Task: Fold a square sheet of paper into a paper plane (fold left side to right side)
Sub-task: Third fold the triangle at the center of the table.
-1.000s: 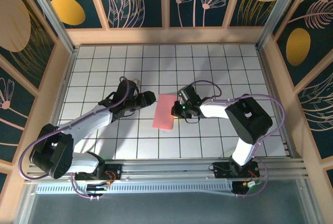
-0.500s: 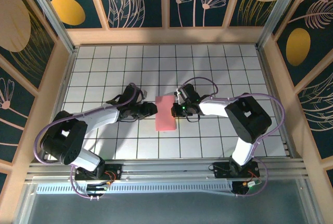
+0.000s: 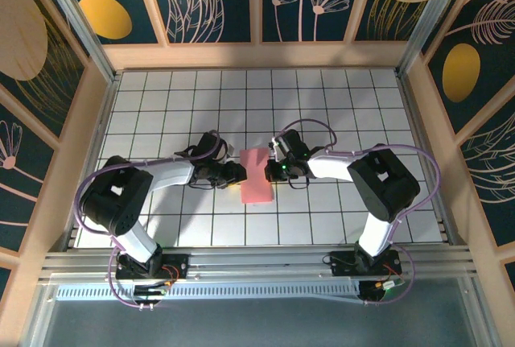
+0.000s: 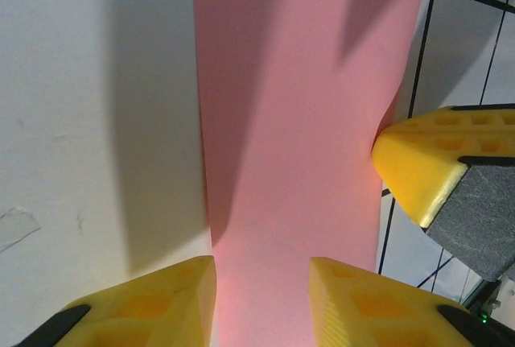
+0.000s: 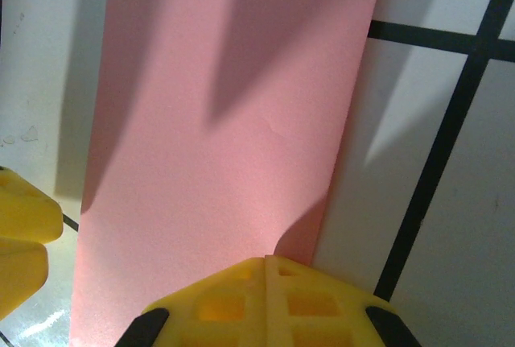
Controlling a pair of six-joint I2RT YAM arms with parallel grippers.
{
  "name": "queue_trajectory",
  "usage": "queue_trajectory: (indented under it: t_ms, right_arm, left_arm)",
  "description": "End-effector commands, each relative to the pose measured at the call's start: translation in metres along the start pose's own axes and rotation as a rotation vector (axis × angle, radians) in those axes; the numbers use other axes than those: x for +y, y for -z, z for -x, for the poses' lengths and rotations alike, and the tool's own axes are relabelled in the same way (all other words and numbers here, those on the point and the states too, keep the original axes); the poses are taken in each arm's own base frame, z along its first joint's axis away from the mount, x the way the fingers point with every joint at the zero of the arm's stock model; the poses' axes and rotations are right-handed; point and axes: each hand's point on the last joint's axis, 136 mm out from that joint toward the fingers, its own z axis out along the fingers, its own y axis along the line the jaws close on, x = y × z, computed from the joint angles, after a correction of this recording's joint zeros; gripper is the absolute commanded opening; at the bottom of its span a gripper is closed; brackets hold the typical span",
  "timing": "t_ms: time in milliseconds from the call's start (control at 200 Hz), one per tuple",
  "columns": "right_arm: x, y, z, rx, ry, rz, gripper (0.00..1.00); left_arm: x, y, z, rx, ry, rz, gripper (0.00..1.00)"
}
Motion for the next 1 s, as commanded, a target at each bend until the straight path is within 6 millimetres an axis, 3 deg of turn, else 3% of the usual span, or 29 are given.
queue_trajectory:
  t_ms: [0, 355, 521, 746, 791, 996]
  right_arm:
    - [-0.033, -0.006, -0.027, 0.081, -0.032, -0.119, 0.00]
    - [-0.034, -0.005, -0.027, 0.079, -0.032, -0.125, 0.00]
    - [-0.034, -0.005, -0.028, 0.079, -0.036, -0.122, 0.00]
    - [-0.034, -0.004, -0.028, 0.079, -0.036, -0.122, 0.00]
    - [-0.034, -0.004, -0.028, 0.078, -0.036, -0.121, 0.00]
    - [-0.035, -0.003, -0.030, 0.078, -0.041, -0.120, 0.00]
  left_arm:
    - [-0.005, -0.004, 0.003, 0.007, -0.021, -0.012, 0.35]
    - [0.003, -0.015, -0.004, 0.037, -0.016, 0.013, 0.31]
    - [-0.005, -0.017, -0.007, 0.046, -0.017, -0.028, 0.28]
    - [-0.007, -0.013, -0.002, 0.014, -0.021, -0.020, 0.30]
    - [-0.017, -0.005, 0.002, -0.012, -0.035, -0.047, 0.32]
    - [-0.029, 0.005, 0.015, -0.082, -0.053, -0.065, 0.34]
